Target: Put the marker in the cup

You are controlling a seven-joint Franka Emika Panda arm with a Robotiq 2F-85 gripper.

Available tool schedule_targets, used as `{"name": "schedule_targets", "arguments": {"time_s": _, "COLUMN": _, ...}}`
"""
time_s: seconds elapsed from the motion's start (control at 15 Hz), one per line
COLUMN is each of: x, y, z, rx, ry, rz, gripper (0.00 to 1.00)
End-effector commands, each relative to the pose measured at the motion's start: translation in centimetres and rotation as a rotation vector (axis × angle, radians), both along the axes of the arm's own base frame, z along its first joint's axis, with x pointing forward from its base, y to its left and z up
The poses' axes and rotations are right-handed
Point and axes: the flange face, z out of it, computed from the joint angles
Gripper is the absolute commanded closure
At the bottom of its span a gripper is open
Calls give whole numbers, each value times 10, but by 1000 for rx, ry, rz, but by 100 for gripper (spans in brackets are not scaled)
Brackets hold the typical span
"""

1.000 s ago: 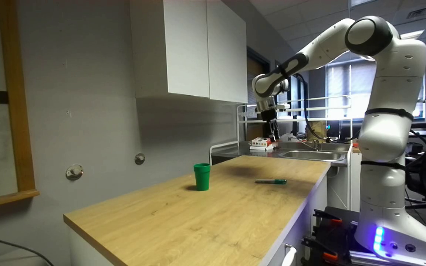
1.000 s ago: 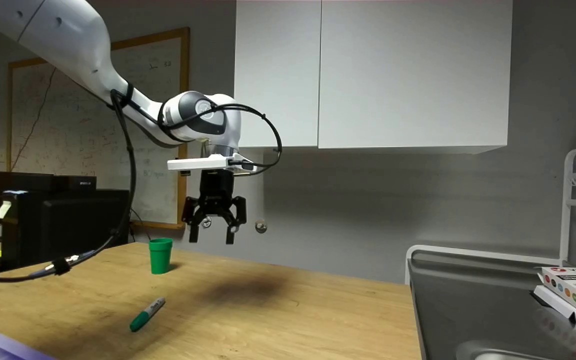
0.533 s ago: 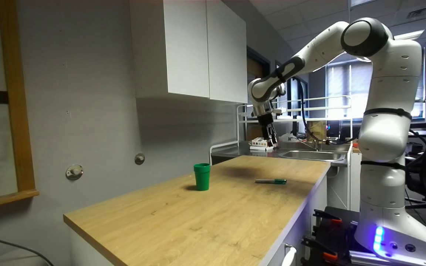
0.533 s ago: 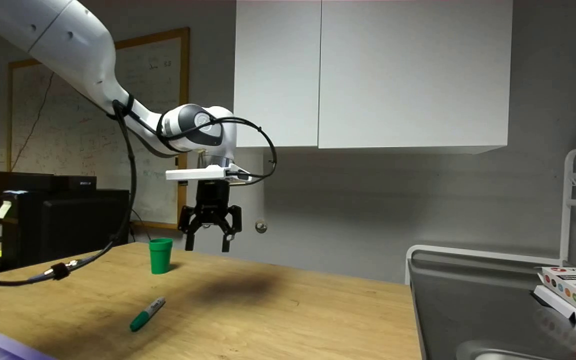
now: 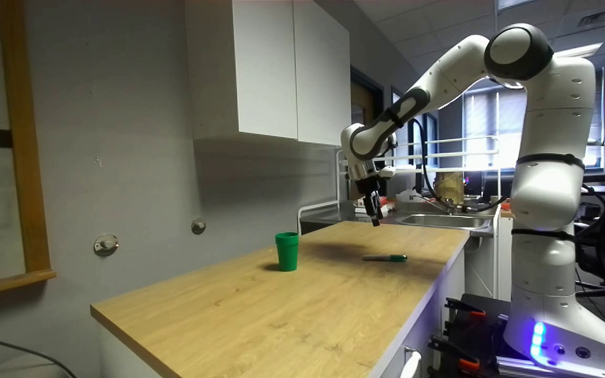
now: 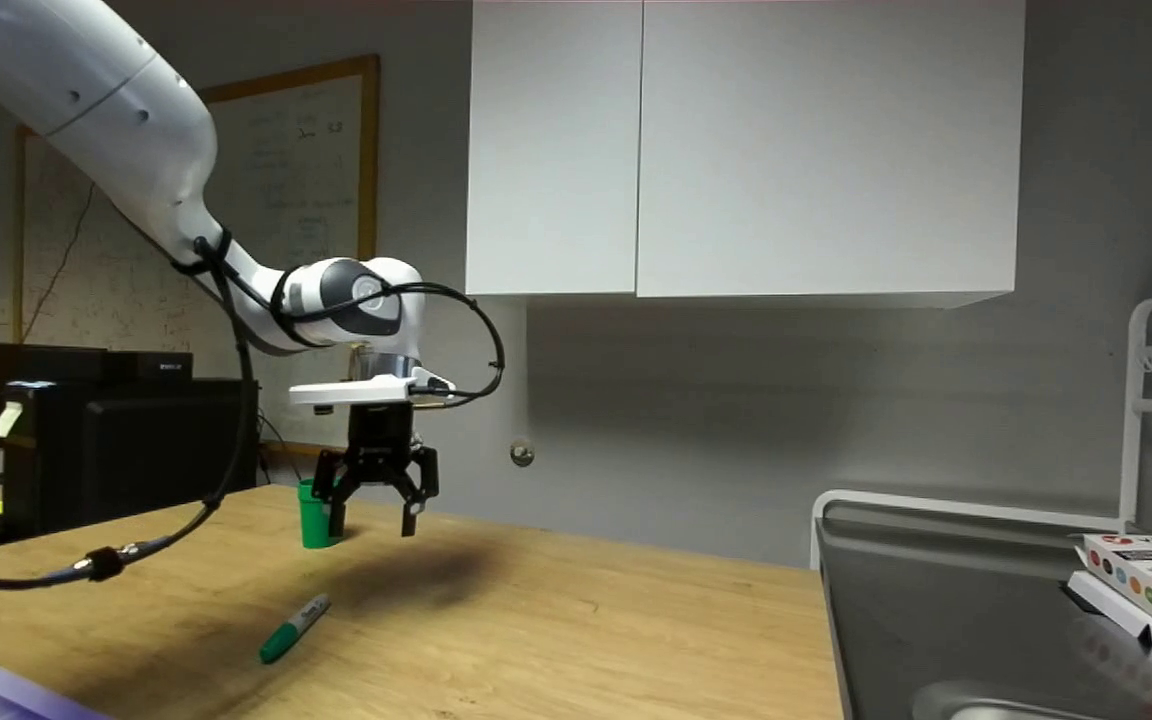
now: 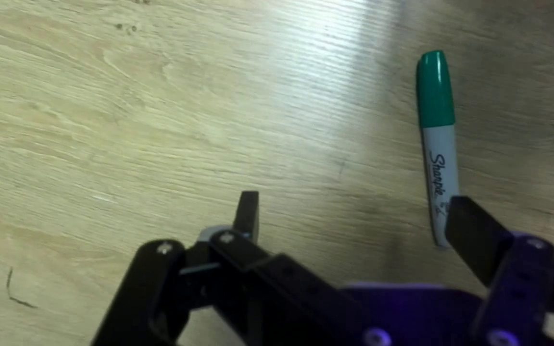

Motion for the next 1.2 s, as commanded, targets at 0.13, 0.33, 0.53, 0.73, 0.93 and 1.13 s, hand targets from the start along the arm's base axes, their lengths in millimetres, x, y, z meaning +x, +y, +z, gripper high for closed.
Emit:
{"name": "schedule_targets", "arguments": {"time_s": 0.13, "x": -16, "y": 26, "z": -37, "rx": 14, "ry": 3, "rz": 58, "gripper": 0}}
{"name": "schedule_targets", "arguments": {"time_s": 0.33, "x": -27, "y": 33, "z": -55, "rx": 32, "ry": 8, "rz": 77, "gripper": 0}}
{"name": "schedule_targets", "arguments": {"time_s": 0.53, "x": -37, "y": 38, "z": -72, "rx": 58, "ry": 18, "rz": 96, "gripper": 0}}
{"name": "schedule_targets", "arguments": {"time_s": 0.73, "x": -43, "y": 45, "z": -81, "rx": 63, "ry": 31, "rz": 122, "gripper": 0}}
{"name": "schedule_targets", "arguments": {"time_s": 0.93, "x": -45, "y": 49, "z": -89, "rx": 66, "ry": 61, "rz": 143, "gripper": 0}}
{"name": "schedule_targets", "arguments": {"time_s": 1.13, "x": -43, "y": 50, "z": -92, "rx": 70, "ry": 78, "rz": 168, "gripper": 0}}
